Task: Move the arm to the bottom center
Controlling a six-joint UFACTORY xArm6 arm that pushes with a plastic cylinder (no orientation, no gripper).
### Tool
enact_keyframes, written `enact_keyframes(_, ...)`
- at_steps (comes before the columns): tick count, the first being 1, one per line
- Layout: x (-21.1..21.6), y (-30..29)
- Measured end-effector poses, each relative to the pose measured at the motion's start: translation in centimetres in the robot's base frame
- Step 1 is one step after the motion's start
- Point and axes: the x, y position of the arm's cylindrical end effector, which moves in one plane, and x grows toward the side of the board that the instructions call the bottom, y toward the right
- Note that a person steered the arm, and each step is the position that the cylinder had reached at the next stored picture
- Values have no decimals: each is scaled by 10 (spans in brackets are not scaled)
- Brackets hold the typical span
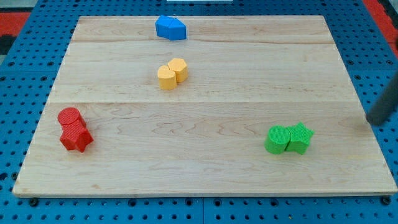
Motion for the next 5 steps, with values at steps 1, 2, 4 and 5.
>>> enact_keyframes(1, 83, -6)
enact_keyframes(2, 89, -14)
enact_keyframes(4, 84, -182)
enact_keyframes(5, 84, -247)
